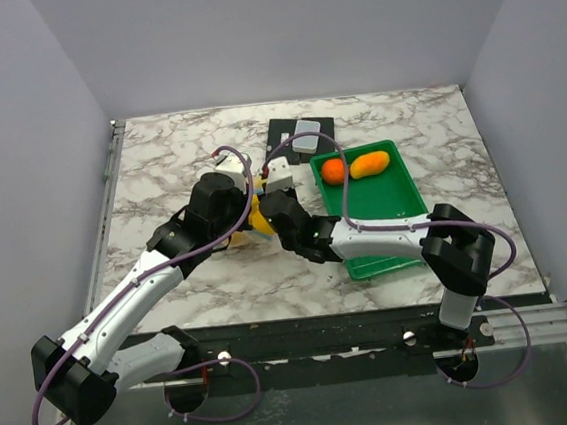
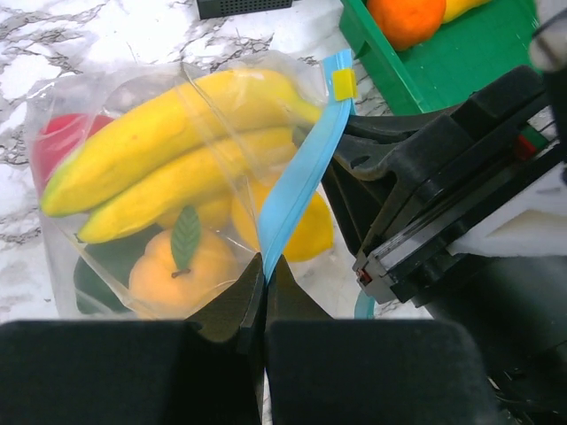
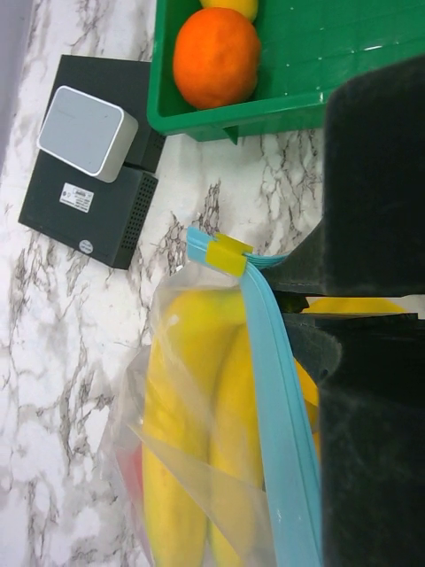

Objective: Place the food in the zip-top bag and seal the zipper
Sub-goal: Place the fake fruit in the zipper food storage bag.

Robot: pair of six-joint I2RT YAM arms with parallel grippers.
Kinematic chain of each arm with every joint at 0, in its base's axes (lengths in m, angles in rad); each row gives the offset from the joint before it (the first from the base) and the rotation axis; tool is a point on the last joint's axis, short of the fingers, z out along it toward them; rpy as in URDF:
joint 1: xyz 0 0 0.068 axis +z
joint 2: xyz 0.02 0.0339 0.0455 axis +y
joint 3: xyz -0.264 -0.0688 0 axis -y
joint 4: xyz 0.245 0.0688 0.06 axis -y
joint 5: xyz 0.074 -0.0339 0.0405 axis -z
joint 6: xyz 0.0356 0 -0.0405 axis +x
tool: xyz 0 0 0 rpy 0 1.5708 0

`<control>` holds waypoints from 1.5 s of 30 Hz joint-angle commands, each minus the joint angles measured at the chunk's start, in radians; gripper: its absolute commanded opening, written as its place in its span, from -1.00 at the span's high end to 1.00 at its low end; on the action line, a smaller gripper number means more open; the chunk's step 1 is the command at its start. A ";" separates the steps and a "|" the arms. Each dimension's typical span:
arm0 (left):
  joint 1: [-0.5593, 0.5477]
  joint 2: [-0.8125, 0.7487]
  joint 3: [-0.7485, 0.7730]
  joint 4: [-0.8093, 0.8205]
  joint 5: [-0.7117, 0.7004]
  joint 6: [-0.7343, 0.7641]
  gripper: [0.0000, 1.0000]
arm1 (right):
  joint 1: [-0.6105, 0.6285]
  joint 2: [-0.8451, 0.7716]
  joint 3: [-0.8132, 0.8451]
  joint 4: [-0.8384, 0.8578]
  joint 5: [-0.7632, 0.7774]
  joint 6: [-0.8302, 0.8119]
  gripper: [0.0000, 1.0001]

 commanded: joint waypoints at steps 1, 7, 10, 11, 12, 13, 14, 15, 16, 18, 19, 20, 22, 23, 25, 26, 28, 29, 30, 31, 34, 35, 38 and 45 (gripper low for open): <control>-0.002 0.003 -0.005 0.028 0.069 0.009 1.00 | -0.009 0.007 -0.043 0.260 -0.052 -0.156 0.99; -0.001 0.004 -0.005 0.030 0.076 0.015 1.00 | -0.009 -0.036 -0.115 0.398 -0.126 -0.240 0.99; -0.002 0.003 -0.005 0.030 0.078 0.017 1.00 | -0.010 -0.066 -0.174 0.492 -0.167 -0.310 0.99; -0.002 0.002 -0.005 0.030 0.081 0.017 1.00 | -0.011 -0.066 -0.192 0.525 -0.188 -0.333 0.99; -0.002 0.000 -0.005 0.031 0.083 0.018 1.00 | -0.012 -0.062 -0.206 0.556 -0.201 -0.353 0.99; -0.002 -0.002 -0.005 0.030 0.084 0.018 1.00 | -0.013 -0.055 -0.217 0.583 -0.211 -0.367 0.99; -0.002 -0.003 -0.005 0.030 0.087 0.020 1.00 | -0.015 -0.048 -0.226 0.605 -0.227 -0.377 0.99; -0.001 -0.005 -0.005 0.030 0.089 0.021 1.00 | -0.017 -0.040 -0.239 0.624 -0.254 -0.389 0.99; -0.001 -0.007 -0.005 0.031 0.092 0.022 1.00 | -0.017 -0.034 -0.253 0.647 -0.278 -0.407 0.99; -0.001 -0.007 -0.007 0.032 0.097 0.024 1.00 | -0.016 -0.021 -0.282 0.705 -0.310 -0.435 0.99; -0.002 -0.007 -0.007 0.032 0.100 0.025 1.00 | -0.019 -0.015 -0.298 0.740 -0.325 -0.443 0.99; -0.001 -0.006 -0.007 0.032 0.104 0.025 1.00 | -0.023 -0.008 -0.315 0.784 -0.345 -0.449 0.99; -0.001 -0.007 -0.006 0.034 0.115 0.025 1.00 | -0.031 0.008 -0.336 0.831 -0.370 -0.452 0.99; -0.001 -0.008 -0.006 0.034 0.121 0.026 1.00 | -0.034 0.015 -0.340 0.837 -0.376 -0.450 0.99; -0.001 -0.012 -0.007 0.037 0.129 0.027 1.00 | -0.038 0.026 -0.333 0.825 -0.383 -0.442 0.99; -0.002 -0.013 -0.008 0.039 0.131 0.028 1.00 | -0.038 0.033 -0.326 0.818 -0.382 -0.439 0.99; -0.001 -0.015 -0.009 0.041 0.133 0.029 1.00 | -0.039 0.038 -0.318 0.799 -0.379 -0.425 0.97; -0.001 -0.016 -0.009 0.041 0.132 0.029 1.00 | -0.039 0.034 -0.318 0.791 -0.386 -0.415 0.94; -0.002 -0.015 -0.009 0.041 0.130 0.028 1.00 | -0.038 0.030 -0.318 0.785 -0.392 -0.408 0.89; -0.002 -0.015 -0.009 0.041 0.130 0.028 1.00 | -0.039 0.028 -0.316 0.777 -0.393 -0.401 0.84; -0.001 -0.015 -0.009 0.041 0.121 0.027 1.00 | -0.038 0.027 -0.300 0.734 -0.394 -0.398 0.63; -0.002 -0.017 -0.010 0.041 0.116 0.026 1.00 | -0.039 0.024 -0.295 0.717 -0.398 -0.395 0.57; -0.001 -0.015 -0.010 0.041 0.093 0.024 1.00 | -0.038 0.004 -0.296 0.690 -0.410 -0.384 0.37; 0.000 -0.013 -0.010 0.039 0.050 0.011 1.00 | -0.039 -0.082 -0.293 0.574 -0.433 -0.359 -0.06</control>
